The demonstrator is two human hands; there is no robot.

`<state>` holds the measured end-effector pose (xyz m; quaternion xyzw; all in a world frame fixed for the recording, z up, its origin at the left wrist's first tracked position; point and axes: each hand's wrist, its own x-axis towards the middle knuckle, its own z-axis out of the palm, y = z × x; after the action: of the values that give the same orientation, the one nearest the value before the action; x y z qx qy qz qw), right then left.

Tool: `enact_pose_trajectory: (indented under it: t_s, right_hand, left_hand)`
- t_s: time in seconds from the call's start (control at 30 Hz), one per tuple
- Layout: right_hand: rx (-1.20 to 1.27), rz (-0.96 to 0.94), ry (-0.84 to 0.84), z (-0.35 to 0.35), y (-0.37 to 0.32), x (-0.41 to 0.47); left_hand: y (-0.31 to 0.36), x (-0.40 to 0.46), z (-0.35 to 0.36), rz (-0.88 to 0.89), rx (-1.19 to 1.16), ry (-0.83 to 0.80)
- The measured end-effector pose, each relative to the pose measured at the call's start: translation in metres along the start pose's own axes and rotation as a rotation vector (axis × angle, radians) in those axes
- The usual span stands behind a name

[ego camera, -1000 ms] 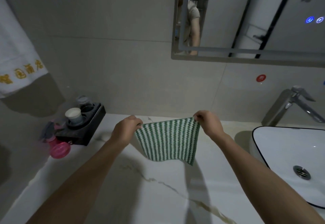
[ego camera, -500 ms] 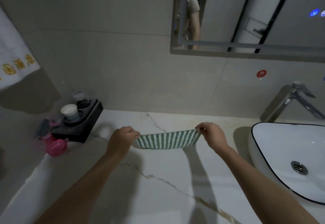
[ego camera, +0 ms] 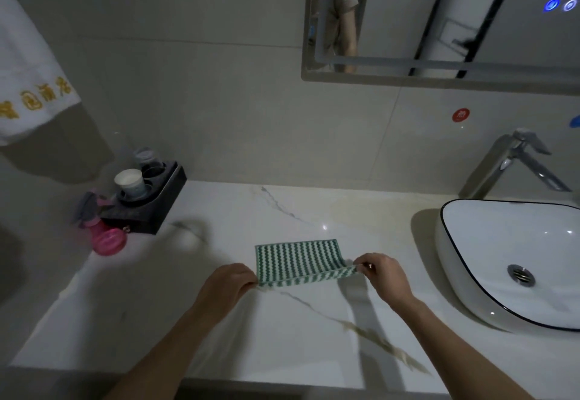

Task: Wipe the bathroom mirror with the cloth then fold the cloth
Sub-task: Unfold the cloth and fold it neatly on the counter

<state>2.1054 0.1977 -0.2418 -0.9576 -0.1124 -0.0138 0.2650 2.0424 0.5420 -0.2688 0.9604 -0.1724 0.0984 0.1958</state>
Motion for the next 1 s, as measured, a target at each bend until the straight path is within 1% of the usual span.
enact_pose_trajectory:
  t_s: [0.1, 0.23, 0.33, 0.43, 0.5, 0.63, 0.7, 0.77, 0.83, 0.9, 1.0]
  right_hand:
    - [-0.03, 0.006, -0.018, 0.001, 0.002, -0.014]
    - [-0.089, -0.034, -0.065, 0.005, 0.007, -0.035]
    - [-0.074, -0.036, -0.05, 0.014, 0.014, -0.05]
    - [-0.09, -0.046, -0.022, 0.024, 0.024, -0.063]
    - [-0.104, -0.042, -0.012, 0.029, 0.029, -0.07]
    - [-0.098, 0.033, -0.118, 0.036, 0.032, -0.079]
    - [-0.069, 0.085, -0.143, 0.039, 0.035, -0.08]
    - [-0.008, 0.145, -0.122, 0.04, 0.035, -0.079]
    - [0.067, 0.193, -0.089, 0.042, 0.035, -0.075]
    - [0.149, 0.222, -0.055, 0.041, 0.032, -0.069]
    - [0.226, 0.232, 0.0, 0.04, 0.03, -0.056]
  left_hand:
    - [0.005, -0.009, 0.004, 0.03, 0.01, 0.006]
    - [0.013, -0.022, 0.011, 0.062, -0.003, -0.015]
    - [0.017, -0.035, 0.022, 0.063, -0.004, -0.04]
    - [0.025, -0.044, 0.031, 0.098, 0.056, -0.078]
    - [0.026, -0.049, 0.038, 0.088, 0.06, -0.094]
    - [0.025, -0.057, 0.044, 0.038, 0.096, -0.103]
    - [0.028, -0.058, 0.043, -0.001, 0.075, -0.097]
    - [0.032, -0.057, 0.041, -0.076, 0.033, -0.067]
    - [0.036, -0.056, 0.039, -0.221, -0.089, -0.061]
    - [0.038, -0.053, 0.038, -0.327, -0.145, -0.076]
    - [0.038, -0.046, 0.037, -0.389, -0.189, -0.056]
